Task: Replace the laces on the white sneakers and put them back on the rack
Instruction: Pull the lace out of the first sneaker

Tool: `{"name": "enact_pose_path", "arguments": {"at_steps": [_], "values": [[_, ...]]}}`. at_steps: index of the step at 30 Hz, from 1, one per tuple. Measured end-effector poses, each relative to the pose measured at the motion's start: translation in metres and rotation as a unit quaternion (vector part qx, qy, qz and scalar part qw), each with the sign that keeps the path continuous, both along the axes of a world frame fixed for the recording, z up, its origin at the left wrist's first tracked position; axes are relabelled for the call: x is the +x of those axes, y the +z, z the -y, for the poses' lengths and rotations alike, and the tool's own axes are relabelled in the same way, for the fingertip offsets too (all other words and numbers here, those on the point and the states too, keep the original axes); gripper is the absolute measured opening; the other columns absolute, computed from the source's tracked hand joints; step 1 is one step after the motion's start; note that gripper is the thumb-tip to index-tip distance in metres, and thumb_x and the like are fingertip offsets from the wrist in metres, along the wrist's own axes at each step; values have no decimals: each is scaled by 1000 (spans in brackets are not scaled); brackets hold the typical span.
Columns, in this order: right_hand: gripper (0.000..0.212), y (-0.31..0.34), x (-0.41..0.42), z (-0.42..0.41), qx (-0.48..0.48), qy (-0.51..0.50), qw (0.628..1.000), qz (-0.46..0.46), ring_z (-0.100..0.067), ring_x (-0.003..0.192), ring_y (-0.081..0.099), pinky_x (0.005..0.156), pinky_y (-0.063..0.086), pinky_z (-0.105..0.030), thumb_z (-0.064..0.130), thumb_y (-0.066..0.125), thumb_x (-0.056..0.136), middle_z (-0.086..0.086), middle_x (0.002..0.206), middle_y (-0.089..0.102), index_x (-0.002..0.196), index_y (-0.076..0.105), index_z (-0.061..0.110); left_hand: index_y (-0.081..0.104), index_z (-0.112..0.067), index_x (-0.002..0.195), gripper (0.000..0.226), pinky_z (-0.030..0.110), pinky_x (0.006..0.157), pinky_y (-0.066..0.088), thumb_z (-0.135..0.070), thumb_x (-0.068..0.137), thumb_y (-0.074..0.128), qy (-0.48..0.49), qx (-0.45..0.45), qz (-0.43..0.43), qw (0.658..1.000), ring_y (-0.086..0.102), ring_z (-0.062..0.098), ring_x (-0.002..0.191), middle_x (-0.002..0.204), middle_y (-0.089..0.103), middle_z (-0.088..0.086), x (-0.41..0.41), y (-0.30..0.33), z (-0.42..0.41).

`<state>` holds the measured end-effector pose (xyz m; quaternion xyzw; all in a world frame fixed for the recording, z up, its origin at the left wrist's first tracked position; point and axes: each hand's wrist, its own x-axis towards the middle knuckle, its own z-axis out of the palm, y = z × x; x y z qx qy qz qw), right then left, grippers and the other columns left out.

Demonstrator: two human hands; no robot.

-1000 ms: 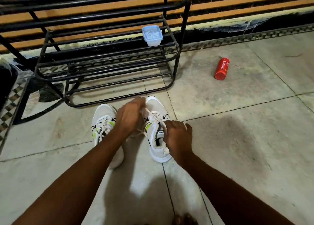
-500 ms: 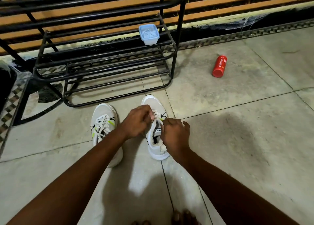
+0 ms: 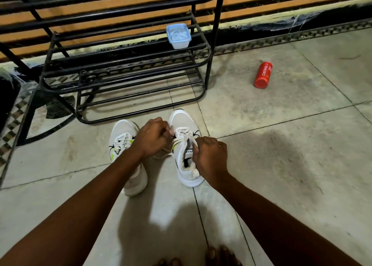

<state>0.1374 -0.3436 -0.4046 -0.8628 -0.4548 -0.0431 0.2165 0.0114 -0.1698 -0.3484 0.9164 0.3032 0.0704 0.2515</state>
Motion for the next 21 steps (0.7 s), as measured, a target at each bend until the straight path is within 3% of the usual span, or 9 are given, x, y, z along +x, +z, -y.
{"name": "enact_pose_path", "arguments": {"at_steps": [3,6,9,11,14,16,19,21], "values": [[12,0,1,-4,10,17,1000,-6,-29,79,64,68,46,-37,27,67,81,-2,80,66,86,69,16,69,-31,110,42,48,101,45,-48,71,63,32,-16,-53,998,57,20,112,110,61,-8,-7,1,2],[28,2,4,-7,29,29,998,-45,-34,85,64,69,49,-39,25,64,77,-9,89,66,102,69,12,60,-34,136,81,48,114,40,-72,65,72,-5,-118,-34,992,54,15,129,137,58,-14,-9,3,10],[48,17,9,-14,62,117,987,-87,-36,100,61,81,54,-45,23,51,80,-12,109,65,126,64,12,46,-35,147,97,48,117,35,-83,66,66,-64,-54,-83,993,47,15,139,152,49,-11,-5,2,20],[52,33,12,-22,10,166,979,-116,-35,110,58,87,53,-45,14,56,79,-12,121,61,130,63,14,39,-33,152,107,48,116,37,-90,65,60,-92,-2,-115,989,44,17,143,157,46,-8,-4,-1,24],[42,58,14,-42,-154,187,968,-57,-32,116,55,87,52,-40,6,60,83,-10,121,58,124,65,13,32,-33,155,104,45,112,42,-89,70,57,-94,4,-116,989,47,21,141,157,46,-4,-6,-10,25],[32,65,14,-52,-203,205,957,-1,-31,115,55,81,50,-38,4,57,85,-10,114,58,116,66,10,25,-27,160,101,42,111,43,-85,80,48,-111,40,-133,984,44,25,142,161,40,1,-9,-17,30],[18,60,20,-56,-194,225,955,1,-33,106,58,74,46,-35,7,59,85,-12,107,60,103,65,7,15,-18,164,98,41,117,34,-77,88,33,-104,87,-146,980,33,24,150,168,26,4,-12,-22,41],[8,49,26,-51,-112,199,971,-76,-38,90,64,70,45,-34,9,59,83,-14,94,64,89,63,7,13,-15,164,96,41,119,28,-72,87,23,-89,110,-158,977,24,22,154,170,21,5,-14,-24,47]]}}
